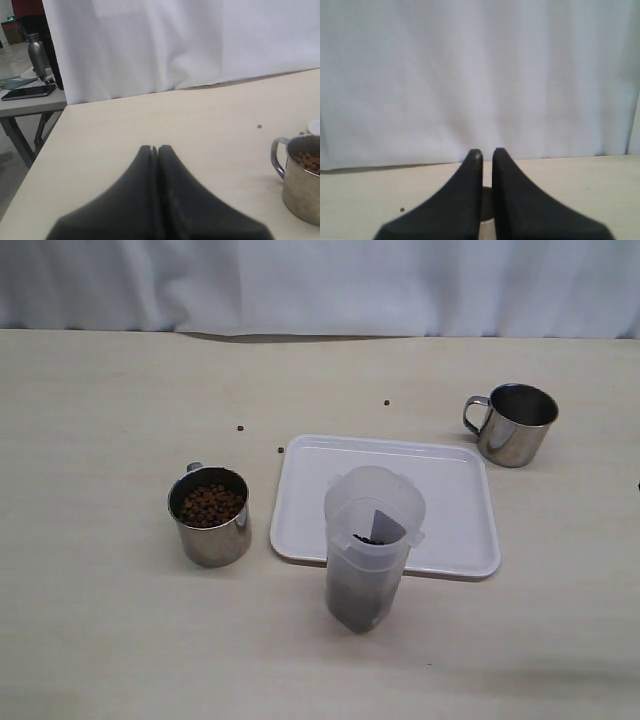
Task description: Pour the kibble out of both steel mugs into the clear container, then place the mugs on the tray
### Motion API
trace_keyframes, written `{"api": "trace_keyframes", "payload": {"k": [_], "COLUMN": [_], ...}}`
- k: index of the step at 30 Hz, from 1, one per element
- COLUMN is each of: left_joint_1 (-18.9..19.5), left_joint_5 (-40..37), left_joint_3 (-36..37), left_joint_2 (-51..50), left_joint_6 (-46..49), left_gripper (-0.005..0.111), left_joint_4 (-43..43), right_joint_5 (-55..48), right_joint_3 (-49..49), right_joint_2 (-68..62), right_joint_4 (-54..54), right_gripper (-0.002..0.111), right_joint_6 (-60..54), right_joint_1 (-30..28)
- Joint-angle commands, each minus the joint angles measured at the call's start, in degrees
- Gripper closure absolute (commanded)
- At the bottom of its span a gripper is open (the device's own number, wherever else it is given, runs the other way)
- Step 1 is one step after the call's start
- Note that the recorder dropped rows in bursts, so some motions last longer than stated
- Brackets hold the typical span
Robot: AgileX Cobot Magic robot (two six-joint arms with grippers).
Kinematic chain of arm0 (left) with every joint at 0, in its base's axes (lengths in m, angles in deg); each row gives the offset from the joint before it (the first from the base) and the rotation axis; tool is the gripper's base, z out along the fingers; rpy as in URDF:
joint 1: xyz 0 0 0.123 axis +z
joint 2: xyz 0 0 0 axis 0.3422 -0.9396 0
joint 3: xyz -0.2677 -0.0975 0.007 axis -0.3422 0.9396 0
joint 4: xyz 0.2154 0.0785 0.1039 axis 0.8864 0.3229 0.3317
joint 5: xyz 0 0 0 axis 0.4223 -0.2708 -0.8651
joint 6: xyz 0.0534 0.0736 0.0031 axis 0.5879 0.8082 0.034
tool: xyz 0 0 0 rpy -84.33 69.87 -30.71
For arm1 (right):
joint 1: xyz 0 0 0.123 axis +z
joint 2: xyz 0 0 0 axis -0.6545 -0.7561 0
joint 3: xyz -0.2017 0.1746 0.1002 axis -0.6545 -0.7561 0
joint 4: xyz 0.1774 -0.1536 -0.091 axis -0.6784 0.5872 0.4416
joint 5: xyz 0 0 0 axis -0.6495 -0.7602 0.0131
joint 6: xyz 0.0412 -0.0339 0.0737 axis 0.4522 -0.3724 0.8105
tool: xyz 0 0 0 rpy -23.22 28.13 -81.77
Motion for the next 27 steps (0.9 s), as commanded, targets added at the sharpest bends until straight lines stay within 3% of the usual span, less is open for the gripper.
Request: {"api": "trace_keyframes", "payload": {"k": [1,10,14,18,22,27], "left_joint_1": [-0.4,-0.4,-0.4,-0.4,-0.4,-0.4], "left_joint_5": [0.2,0.2,0.2,0.2,0.2,0.6], "left_joint_3": [0.2,0.2,0.2,0.2,0.2,0.2], "left_joint_2": [0.2,0.2,0.2,0.2,0.2,0.2], "left_joint_6": [-0.1,-0.1,-0.1,-0.1,-0.1,-0.1], "left_gripper": [0.107,0.107,0.107,0.107,0.107,0.107], "left_joint_4": [-0.4,-0.4,-0.4,-0.4,-0.4,-0.4], "right_joint_5": [-15.5,-39.1,-47.3,-48.7,-48.4,-46.6], "right_joint_3": [-0.8,-0.8,-0.8,-0.8,-0.8,-0.8], "right_joint_2": [11.5,35.5,44.9,52.3,57.2,60.0], "right_joint_4": [3.8,16.9,29.1,52.2,81.7,81.7], "right_gripper": [0.103,0.103,0.103,0.103,0.103,0.103], "right_joint_6": [1.8,20.2,35.0,57.7,87.8,88.8], "right_joint_1": [0.0,0.0,0.0,0.0,0.0,0.0]}}
